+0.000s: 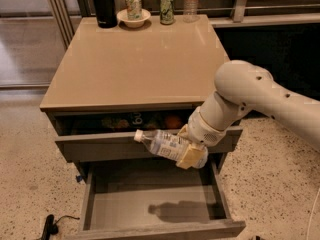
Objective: Pick blue plastic bottle from middle drawer and place on counter
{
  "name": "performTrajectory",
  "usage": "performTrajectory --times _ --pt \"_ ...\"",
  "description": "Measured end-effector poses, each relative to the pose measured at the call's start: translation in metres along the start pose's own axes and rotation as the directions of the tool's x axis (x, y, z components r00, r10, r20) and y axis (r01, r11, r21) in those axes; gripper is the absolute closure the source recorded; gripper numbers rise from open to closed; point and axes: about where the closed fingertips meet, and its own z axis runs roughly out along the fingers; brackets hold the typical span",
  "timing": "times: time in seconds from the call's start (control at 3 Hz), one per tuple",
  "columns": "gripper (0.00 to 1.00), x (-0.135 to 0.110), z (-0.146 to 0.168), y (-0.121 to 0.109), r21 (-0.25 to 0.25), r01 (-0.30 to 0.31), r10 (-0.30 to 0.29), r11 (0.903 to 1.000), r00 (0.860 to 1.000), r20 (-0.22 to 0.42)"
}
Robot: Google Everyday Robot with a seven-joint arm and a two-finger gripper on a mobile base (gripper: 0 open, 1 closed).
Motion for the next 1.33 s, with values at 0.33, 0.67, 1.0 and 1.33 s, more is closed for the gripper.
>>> performTrajectory --times 0.33,0.67,1.0,1.33 --pt "1.0 -0.034 -0.07 -0.013 -0.024 0.017 -0.017 0.9996 1.0 0.0" --pt "1.0 -0.036 -0.072 -0.018 -0.015 0.02 -0.02 0.9997 1.0 -0.007" --pt "1.0 -0.039 -0.078 -0.026 0.002 0.022 -0.022 0.9997 1.0 -0.014" --pt "1.0 -0.04 -0.093 -0.033 0.003 0.005 -0.005 1.0 1.0 -0.024"
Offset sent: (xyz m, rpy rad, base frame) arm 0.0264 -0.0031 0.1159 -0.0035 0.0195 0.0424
